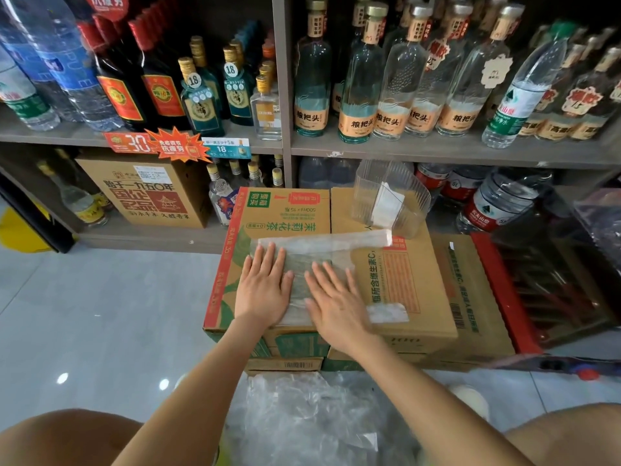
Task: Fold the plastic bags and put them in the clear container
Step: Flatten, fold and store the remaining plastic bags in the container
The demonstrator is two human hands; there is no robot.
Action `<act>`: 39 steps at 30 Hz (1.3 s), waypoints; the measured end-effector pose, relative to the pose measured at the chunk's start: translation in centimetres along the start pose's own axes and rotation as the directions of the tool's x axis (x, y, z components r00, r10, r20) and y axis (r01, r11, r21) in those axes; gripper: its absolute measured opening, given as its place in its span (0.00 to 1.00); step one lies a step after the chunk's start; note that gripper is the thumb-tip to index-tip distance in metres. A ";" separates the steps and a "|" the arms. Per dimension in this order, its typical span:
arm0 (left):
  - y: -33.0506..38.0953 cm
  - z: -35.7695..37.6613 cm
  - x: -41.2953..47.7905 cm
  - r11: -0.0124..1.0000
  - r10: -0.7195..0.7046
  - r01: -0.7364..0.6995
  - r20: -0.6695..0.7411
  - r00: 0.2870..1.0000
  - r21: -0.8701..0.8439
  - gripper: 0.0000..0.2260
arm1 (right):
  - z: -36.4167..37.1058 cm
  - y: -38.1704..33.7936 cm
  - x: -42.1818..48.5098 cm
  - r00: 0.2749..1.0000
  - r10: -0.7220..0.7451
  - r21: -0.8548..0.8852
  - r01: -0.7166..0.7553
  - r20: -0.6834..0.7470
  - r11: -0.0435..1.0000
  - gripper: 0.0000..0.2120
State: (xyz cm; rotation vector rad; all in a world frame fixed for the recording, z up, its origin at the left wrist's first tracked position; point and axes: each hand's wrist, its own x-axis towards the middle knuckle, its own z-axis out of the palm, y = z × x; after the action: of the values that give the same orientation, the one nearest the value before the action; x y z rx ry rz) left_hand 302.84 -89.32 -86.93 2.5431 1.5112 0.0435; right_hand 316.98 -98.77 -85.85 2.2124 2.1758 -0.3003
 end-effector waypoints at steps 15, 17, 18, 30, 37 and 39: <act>0.1 0.4 0.0 1.000 0.000 0.000 -0.029 1.000 0.005 0.36 | -1.7 1.8 5.8 1.000 -0.011 -0.095 0.009 -0.018 0.995 0.28; 0.0 0.5 -0.1 1.000 0.005 -0.005 -0.029 1.000 0.009 0.35 | -1.3 4.1 5.4 0.998 0.057 -0.092 -0.057 -0.005 0.994 0.28; 0.0 0.5 -0.1 1.000 0.004 -0.004 -0.023 1.000 0.015 0.35 | -1.3 5.5 5.0 0.994 0.113 -0.094 -0.113 -0.003 0.989 0.28; -1.7 -3.0 -0.9 0.419 -0.087 0.115 0.087 0.992 -0.901 0.17 | 0.5 5.2 -4.2 0.894 -0.356 -0.023 0.364 -0.273 0.931 0.25; -3.5 -5.1 -5.1 0.571 0.003 0.099 0.123 0.992 -0.815 0.18 | 0.8 4.5 -6.5 0.796 -0.275 0.057 0.360 -0.538 0.931 0.07; -3.7 -5.2 -6.7 0.579 0.062 0.077 0.138 0.988 -0.812 0.23 | -0.6 3.9 -6.9 0.855 -0.129 0.210 0.266 -0.503 0.941 0.10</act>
State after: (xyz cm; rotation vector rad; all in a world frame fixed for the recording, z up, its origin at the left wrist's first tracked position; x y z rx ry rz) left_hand 295.84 -92.71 -82.04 1.7191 1.0593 0.4354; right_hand 320.83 -105.55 -84.62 2.4115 2.7896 -0.0475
